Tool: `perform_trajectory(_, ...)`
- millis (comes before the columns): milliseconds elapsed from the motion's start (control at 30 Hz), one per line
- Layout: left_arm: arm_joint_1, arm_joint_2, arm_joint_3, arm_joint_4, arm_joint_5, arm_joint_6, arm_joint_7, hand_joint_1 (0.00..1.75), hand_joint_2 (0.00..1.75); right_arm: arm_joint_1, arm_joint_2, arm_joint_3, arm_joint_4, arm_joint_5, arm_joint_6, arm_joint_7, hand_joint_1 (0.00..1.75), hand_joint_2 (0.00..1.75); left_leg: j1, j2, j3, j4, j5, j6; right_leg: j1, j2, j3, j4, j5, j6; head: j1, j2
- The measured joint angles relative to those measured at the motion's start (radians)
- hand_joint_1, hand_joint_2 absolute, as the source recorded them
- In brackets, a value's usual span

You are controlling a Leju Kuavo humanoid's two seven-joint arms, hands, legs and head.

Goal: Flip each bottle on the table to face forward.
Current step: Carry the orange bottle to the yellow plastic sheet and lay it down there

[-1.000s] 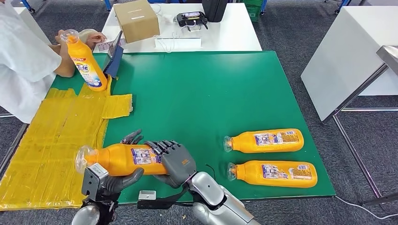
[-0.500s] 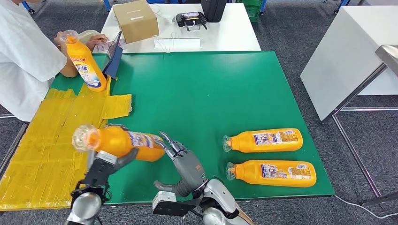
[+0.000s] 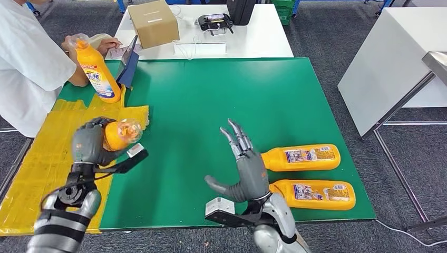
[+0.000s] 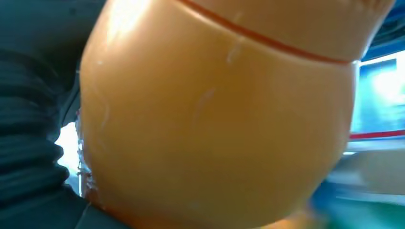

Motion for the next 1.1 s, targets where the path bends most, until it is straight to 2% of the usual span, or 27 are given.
perform_trajectory(67,-0.099,0.06,-0.115,0.155,-0.075,-0.005,0.142,1.75,1.75,-0.022,-0.014,-0.019,-0.012,0.081,0.009,0.03,0.0,1.75,0.0,0.002,0.0,0.0,0.002,0.0,0.0,0.001,-0.001,0.001,0.002,-0.001,0.0,0.0)
perform_trajectory(133,-0.176,0.095,-0.237,0.3,-0.06,-0.01,0.201,1.75,1.75,-0.04,-0.029,-0.03,-0.014,0.123,0.014,0.053,0.0,1.75,0.0,0.003,0.0,0.0,0.003,0.0,0.0,0.002,0.0,0.001,0.002,-0.002,0.0,0.0)
perform_trajectory(300,-0.261,0.109,-0.454,0.567,-0.048,-0.027,0.248,1.75,1.75,-0.053,-0.065,-0.043,-0.014,0.169,-0.003,0.08,0.0,1.75,-0.001,0.003,-0.001,0.0,0.002,0.0,0.0,0.002,0.0,0.001,0.002,-0.002,0.0,0.0)
perform_trajectory(400,-0.294,0.103,-0.528,0.669,-0.045,-0.03,0.266,1.75,1.75,-0.053,-0.089,-0.053,-0.014,0.195,-0.012,0.102,0.0,1.75,-0.003,0.003,-0.001,0.0,0.002,0.0,-0.001,0.002,0.0,0.001,0.002,-0.001,0.0,0.0)
perform_trajectory(467,-0.308,0.095,-0.549,0.716,-0.04,-0.013,0.26,1.75,1.75,-0.054,-0.106,-0.06,-0.014,0.212,-0.013,0.121,0.0,1.75,-0.003,0.002,-0.001,0.0,0.002,0.0,-0.001,0.002,0.0,0.001,0.002,-0.001,0.0,0.0)
perform_trajectory(533,-0.316,0.086,-0.553,0.75,-0.034,0.008,0.248,0.87,1.75,-0.054,-0.121,-0.068,-0.014,0.225,-0.012,0.137,0.0,1.75,-0.002,0.001,-0.001,0.0,0.002,0.0,-0.001,0.002,0.001,0.001,0.002,-0.001,0.0,0.0)
perform_trajectory(600,-0.321,0.077,-0.549,0.775,0.001,0.016,0.209,0.0,0.87,-0.056,-0.134,-0.075,-0.014,0.238,-0.002,0.154,0.0,1.75,-0.002,0.001,0.0,0.0,0.002,0.0,-0.001,0.002,0.002,0.001,0.002,-0.001,0.0,0.0)
perform_trajectory(667,-0.323,0.062,-0.522,0.789,0.097,0.014,0.099,0.0,0.0,-0.066,-0.149,-0.08,-0.01,0.259,0.027,0.184,0.0,1.75,-0.002,0.0,0.001,0.0,0.002,0.001,-0.001,0.001,0.003,0.001,0.002,-0.001,-0.001,0.0)
perform_trajectory(800,-0.302,0.008,-0.383,0.788,0.361,0.055,-0.181,0.0,0.0,-0.126,-0.198,-0.099,0.039,0.285,0.138,0.225,0.0,1.75,-0.003,-0.002,0.003,0.0,0.004,0.003,-0.001,-0.002,0.005,0.001,0.002,-0.001,0.0,0.0)
perform_trajectory(867,-0.276,-0.029,-0.289,0.761,0.502,0.082,-0.324,0.0,0.0,-0.158,-0.23,-0.111,0.077,0.293,0.186,0.221,0.0,1.75,-0.004,-0.005,0.002,0.0,0.005,0.004,-0.003,-0.003,0.005,0.001,0.003,0.0,0.0,0.0)
perform_trajectory(933,-0.242,-0.063,-0.195,0.71,0.636,0.065,-0.441,0.0,0.0,-0.179,-0.259,-0.123,0.109,0.299,0.21,0.207,0.0,1.75,-0.005,-0.006,0.001,0.0,0.006,0.006,-0.004,-0.004,0.005,0.001,0.004,0.002,0.0,0.0)
perform_trajectory(1067,-0.127,-0.118,-0.018,0.486,0.941,-0.069,-0.607,0.0,1.75,-0.2,-0.319,-0.144,0.165,0.292,0.284,0.176,0.0,1.75,-0.008,-0.003,-0.001,0.0,0.006,0.006,-0.006,-0.002,0.002,0.001,0.005,0.004,0.0,0.0)
perform_trajectory(1100,-0.094,-0.129,0.02,0.412,1.006,-0.106,-0.631,0.0,1.75,-0.205,-0.338,-0.149,0.181,0.281,0.311,0.164,0.0,1.75,-0.008,-0.002,-0.002,0.0,0.006,0.006,-0.006,-0.002,0.001,0.001,0.005,0.004,0.0,0.0)
